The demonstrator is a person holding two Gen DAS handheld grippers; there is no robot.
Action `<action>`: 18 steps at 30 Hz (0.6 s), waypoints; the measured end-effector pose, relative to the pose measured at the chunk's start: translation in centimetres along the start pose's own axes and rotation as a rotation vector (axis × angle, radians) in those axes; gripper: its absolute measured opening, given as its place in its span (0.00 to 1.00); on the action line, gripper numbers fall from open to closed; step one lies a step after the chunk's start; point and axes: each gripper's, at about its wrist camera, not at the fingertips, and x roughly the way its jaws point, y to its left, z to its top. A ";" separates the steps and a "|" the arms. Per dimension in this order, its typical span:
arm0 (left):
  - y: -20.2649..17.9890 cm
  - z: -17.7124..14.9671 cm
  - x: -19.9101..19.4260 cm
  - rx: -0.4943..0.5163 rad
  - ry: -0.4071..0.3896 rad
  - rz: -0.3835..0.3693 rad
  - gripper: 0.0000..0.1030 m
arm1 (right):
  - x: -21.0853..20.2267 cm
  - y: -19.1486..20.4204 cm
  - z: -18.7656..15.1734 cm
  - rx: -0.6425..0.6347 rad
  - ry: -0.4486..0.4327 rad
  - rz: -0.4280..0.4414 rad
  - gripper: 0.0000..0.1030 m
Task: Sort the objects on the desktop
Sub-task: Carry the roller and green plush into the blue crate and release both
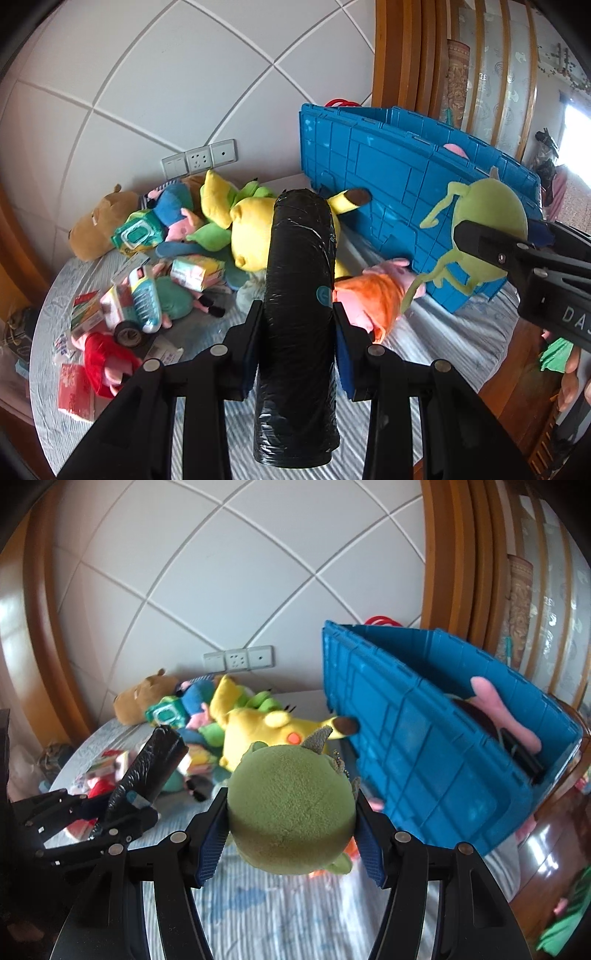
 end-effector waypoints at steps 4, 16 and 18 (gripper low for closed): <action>-1.1 2.9 1.0 -0.004 -0.028 0.014 0.33 | 0.1 -2.0 1.7 0.010 -0.038 0.009 0.60; -13.2 14.9 4.2 -0.052 -0.168 0.029 0.33 | 0.5 -17.9 8.6 -0.007 -0.153 0.026 0.60; -16.1 16.8 5.1 -0.044 -0.175 0.021 0.33 | 0.8 -21.1 9.3 0.010 -0.146 0.017 0.60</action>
